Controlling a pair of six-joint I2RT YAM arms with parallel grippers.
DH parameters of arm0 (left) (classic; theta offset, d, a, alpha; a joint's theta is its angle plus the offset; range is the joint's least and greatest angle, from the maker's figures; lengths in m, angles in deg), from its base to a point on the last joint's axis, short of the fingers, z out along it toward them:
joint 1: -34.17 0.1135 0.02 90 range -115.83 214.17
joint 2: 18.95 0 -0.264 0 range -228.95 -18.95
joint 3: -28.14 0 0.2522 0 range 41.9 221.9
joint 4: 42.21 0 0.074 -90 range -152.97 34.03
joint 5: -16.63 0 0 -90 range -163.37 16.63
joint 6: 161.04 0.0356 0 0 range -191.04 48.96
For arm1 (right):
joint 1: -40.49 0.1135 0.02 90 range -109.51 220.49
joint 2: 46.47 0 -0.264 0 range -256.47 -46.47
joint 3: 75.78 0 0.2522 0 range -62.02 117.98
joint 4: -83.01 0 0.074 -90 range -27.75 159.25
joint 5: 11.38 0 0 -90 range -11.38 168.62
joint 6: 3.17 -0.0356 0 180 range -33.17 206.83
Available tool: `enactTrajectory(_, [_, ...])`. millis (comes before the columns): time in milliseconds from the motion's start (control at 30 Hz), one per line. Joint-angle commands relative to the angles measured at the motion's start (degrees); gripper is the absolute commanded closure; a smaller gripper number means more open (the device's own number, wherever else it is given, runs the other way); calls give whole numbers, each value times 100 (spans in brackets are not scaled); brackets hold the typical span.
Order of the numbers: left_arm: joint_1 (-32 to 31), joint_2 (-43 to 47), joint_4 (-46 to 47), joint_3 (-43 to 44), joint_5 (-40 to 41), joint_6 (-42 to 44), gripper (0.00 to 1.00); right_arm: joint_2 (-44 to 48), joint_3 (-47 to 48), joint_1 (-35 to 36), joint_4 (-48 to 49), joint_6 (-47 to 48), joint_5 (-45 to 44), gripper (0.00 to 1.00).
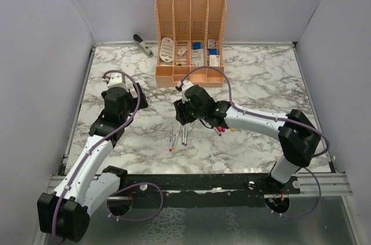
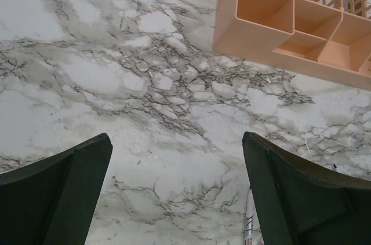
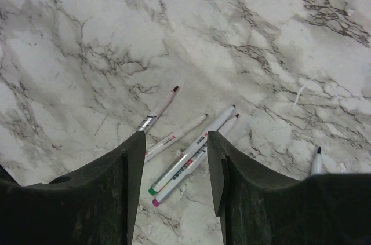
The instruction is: Insert the pens into the pen caps
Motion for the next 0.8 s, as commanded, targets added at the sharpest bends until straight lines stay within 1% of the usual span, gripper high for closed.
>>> enactTrajectory(0, [-13,132,-247,-111,473,-212,1,-275,322,243,-157,86,239,52])
enactTrajectory(100, [-16,191,-258,-134,582,-266,1,-473,431,347,-262,76,242,50])
enactTrajectory(300, [-11,203,-385,-79,834,-291,1,-862,656,580,-534,1,148,51])
enactTrajectory(467, [-14,231,-469,-98,821,-305,1,-1103,784,642,-567,-109,149,52])
enactTrajectory(767, [-16,289,-518,-152,827,-357,1,-1548,1238,716,-758,-14,128,56])
